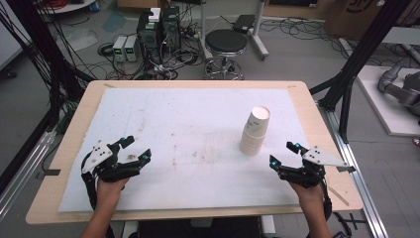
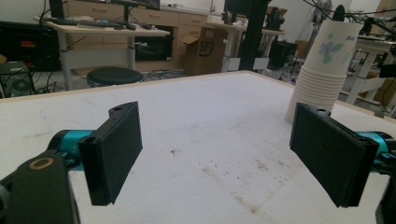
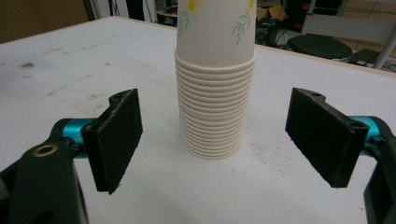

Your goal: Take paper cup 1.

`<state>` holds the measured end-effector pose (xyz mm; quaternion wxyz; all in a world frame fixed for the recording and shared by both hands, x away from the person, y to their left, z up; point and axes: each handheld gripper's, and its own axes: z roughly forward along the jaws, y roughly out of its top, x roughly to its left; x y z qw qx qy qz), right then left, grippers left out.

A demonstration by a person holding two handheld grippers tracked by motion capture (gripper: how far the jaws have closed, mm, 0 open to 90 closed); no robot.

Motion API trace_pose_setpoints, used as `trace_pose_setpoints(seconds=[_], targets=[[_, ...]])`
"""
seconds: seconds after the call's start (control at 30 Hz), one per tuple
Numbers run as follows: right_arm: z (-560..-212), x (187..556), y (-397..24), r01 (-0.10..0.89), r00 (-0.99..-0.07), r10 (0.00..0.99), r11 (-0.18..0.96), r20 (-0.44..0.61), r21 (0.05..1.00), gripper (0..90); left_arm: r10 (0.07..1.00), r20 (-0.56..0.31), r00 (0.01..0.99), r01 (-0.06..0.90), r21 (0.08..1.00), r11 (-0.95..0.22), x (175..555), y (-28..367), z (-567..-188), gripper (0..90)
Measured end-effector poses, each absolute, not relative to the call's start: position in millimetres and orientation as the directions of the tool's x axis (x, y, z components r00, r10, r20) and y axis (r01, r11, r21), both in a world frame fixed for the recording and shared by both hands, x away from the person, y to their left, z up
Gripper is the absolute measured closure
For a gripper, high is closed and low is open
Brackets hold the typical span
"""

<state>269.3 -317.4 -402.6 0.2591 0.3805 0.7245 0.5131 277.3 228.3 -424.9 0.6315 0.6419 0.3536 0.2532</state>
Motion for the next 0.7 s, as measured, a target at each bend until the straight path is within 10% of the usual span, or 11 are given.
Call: trace_pose_setpoints(seconds=[0.7], targets=[[-396.3, 265.2, -314.9, 0.271, -0.587, 0.808, 0.148, 0.042, 0.951, 19.3, 0.754, -0.125, 0.645, 0.142, 0.989, 0.043, 272.3, 223.9, -424.8, 16.6]])
